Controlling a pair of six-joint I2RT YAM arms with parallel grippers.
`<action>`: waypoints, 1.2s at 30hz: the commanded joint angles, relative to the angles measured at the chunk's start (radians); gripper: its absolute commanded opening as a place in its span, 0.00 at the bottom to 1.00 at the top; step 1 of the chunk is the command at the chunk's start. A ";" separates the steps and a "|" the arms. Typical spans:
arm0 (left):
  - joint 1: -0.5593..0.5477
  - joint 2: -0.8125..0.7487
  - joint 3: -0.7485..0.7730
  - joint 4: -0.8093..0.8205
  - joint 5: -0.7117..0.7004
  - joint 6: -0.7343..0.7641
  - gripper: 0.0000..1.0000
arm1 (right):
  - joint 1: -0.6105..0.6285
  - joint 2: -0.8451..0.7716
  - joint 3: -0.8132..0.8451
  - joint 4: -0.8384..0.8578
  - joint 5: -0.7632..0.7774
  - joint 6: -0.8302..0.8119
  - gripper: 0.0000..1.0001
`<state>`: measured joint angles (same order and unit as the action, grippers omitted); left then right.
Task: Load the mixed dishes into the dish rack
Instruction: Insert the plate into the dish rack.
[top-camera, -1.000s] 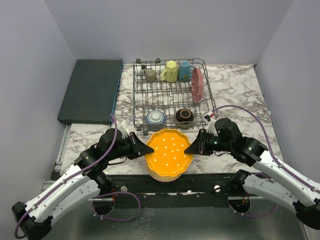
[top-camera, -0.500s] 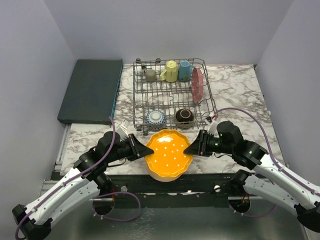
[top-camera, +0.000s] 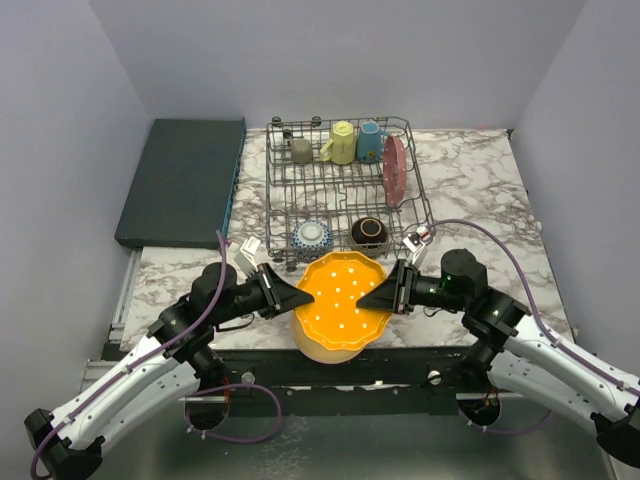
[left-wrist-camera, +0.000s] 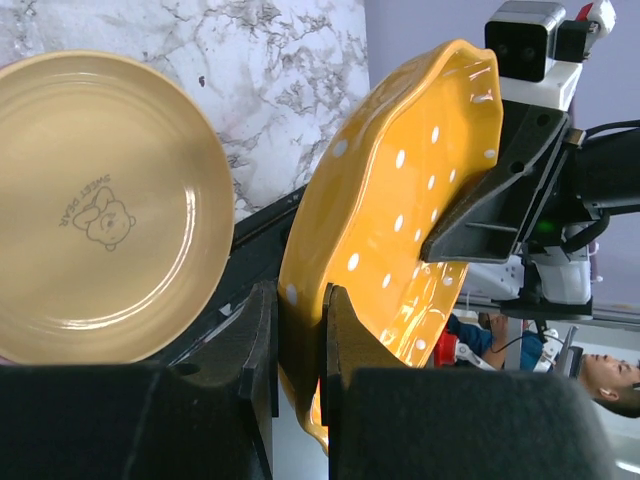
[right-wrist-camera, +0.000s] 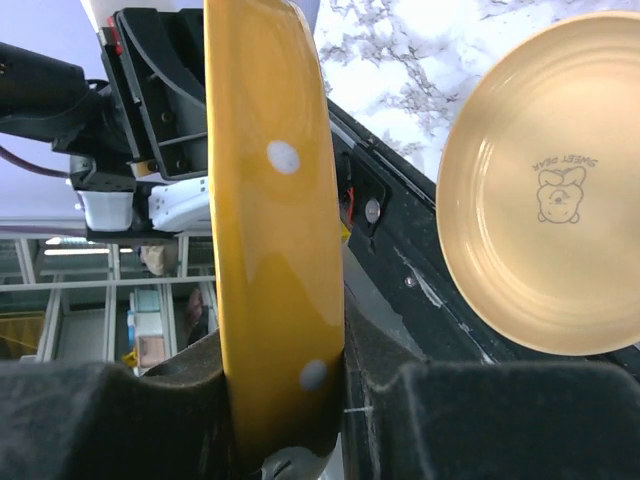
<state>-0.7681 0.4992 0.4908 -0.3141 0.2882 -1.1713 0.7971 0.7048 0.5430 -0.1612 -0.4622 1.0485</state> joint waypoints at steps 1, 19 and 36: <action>-0.006 -0.019 0.006 0.162 0.042 -0.047 0.00 | 0.008 -0.059 -0.038 0.134 -0.052 0.052 0.27; -0.006 -0.004 0.005 0.162 0.041 -0.034 0.00 | 0.008 -0.147 -0.044 0.099 0.032 0.074 0.00; -0.005 0.029 0.037 0.041 -0.035 0.029 0.46 | 0.008 -0.087 0.113 -0.030 0.168 -0.026 0.00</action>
<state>-0.7792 0.5129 0.4839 -0.2577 0.2951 -1.1683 0.8040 0.6174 0.5571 -0.2016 -0.3595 1.0691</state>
